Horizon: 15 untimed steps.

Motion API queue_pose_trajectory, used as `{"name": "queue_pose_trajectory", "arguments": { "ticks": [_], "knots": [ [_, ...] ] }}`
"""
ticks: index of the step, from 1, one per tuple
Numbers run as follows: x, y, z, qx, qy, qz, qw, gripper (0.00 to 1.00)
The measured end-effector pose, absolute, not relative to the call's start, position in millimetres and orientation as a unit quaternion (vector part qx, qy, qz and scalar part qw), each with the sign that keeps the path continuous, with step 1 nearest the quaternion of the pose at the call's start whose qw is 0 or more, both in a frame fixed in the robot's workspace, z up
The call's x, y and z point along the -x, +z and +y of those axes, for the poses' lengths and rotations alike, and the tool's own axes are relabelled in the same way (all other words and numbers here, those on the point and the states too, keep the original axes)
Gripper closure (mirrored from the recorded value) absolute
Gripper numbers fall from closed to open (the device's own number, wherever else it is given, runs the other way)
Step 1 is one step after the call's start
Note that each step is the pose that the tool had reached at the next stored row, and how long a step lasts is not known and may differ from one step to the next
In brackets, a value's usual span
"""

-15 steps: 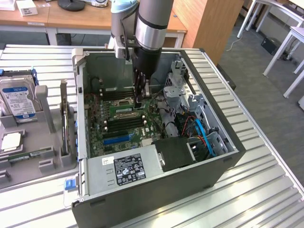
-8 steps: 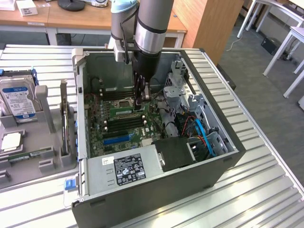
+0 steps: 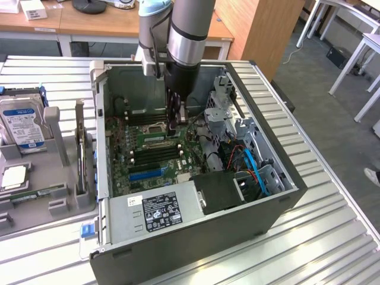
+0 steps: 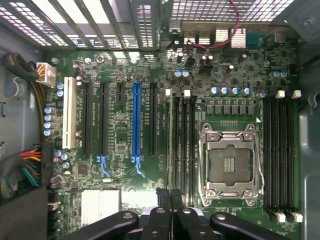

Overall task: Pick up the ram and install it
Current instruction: 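Insert the ram into the slot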

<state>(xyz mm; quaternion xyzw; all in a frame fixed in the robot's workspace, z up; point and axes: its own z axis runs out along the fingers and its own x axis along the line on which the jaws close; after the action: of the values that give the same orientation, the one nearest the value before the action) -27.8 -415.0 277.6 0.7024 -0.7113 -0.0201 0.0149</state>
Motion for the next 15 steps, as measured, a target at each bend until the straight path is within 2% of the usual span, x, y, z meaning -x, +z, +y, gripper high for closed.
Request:
{"name": "queue_pose_trajectory", "arguments": {
  "ticks": [15],
  "knots": [
    [27.8,263.8,-414.6,-0.702,-0.02,-0.711,0.015,0.88]
  ]
}}
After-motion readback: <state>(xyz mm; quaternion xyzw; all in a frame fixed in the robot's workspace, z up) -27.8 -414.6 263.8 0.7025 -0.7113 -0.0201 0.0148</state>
